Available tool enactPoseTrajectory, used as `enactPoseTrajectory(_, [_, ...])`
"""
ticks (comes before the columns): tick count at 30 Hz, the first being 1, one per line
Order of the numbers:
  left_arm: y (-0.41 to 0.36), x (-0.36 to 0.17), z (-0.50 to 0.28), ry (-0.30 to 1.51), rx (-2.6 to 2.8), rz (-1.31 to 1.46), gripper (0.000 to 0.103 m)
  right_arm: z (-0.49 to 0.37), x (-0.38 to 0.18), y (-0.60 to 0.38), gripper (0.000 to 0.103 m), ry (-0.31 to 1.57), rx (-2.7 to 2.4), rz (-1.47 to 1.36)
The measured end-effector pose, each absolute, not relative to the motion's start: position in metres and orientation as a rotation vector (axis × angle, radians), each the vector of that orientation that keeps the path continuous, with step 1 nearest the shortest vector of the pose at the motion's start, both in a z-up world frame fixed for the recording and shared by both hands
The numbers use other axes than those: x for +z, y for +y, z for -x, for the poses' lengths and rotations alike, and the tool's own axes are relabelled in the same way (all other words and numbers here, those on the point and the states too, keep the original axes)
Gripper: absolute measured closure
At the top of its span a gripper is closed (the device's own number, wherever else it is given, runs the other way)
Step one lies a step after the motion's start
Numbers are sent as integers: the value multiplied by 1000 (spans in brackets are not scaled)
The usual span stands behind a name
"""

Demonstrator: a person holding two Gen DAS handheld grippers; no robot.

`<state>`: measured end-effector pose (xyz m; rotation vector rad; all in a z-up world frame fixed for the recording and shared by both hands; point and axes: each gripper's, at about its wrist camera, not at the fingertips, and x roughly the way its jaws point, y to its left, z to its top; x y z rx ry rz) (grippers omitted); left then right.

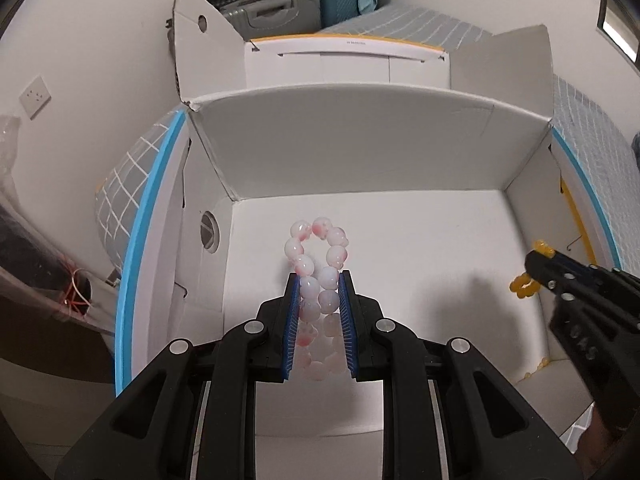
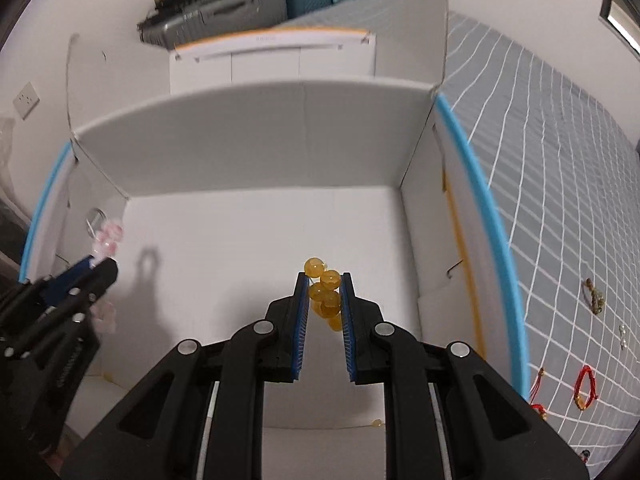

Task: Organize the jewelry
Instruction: 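Open both tools to drop the bracelets into the box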

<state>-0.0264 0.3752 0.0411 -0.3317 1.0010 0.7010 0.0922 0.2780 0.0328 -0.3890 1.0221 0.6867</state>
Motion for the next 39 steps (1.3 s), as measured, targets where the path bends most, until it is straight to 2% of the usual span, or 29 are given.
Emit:
enactPoseTrajectory(7, [379, 36, 25, 1042, 710, 343, 81, -93, 26, 282, 85, 1073, 680, 407])
enactPoseTrajectory(9, [378, 38, 26, 1032, 721, 336, 81, -93, 27, 280, 75, 1071, 683, 403])
enactPoseTrajectory(11, [377, 41, 27, 1029, 721, 338, 77, -93, 32, 277, 60, 1060, 685, 394])
enactPoseTrajectory(13, [376, 44, 28, 1018, 715, 340, 60, -91, 36, 275, 52, 1045, 689, 388])
enactPoseTrajectory(16, [374, 53, 34, 990, 724, 329, 44, -86, 46, 270, 34, 1019, 694, 370])
enactPoseTrajectory(18, [371, 59, 37, 972, 744, 298, 41, -81, 55, 267, 26, 981, 681, 375])
enactPoseTrajectory(20, [368, 66, 43, 947, 758, 277, 31, -79, 62, 264, 16, 958, 672, 362])
enactPoseTrajectory(22, [366, 71, 48, 926, 764, 270, 26, -76, 70, 259, 9, 936, 676, 336])
enactPoseTrajectory(26, [362, 78, 56, 893, 788, 238, 10, -71, 77, 258, 7, 893, 653, 359])
enactPoseTrajectory(29, [363, 80, 60, 886, 785, 252, 6, -68, 78, 255, 7, 890, 663, 353])
enactPoseTrajectory(39, [355, 86, 68, 865, 776, 265, 6, -68, 86, 238, 7, 882, 667, 295])
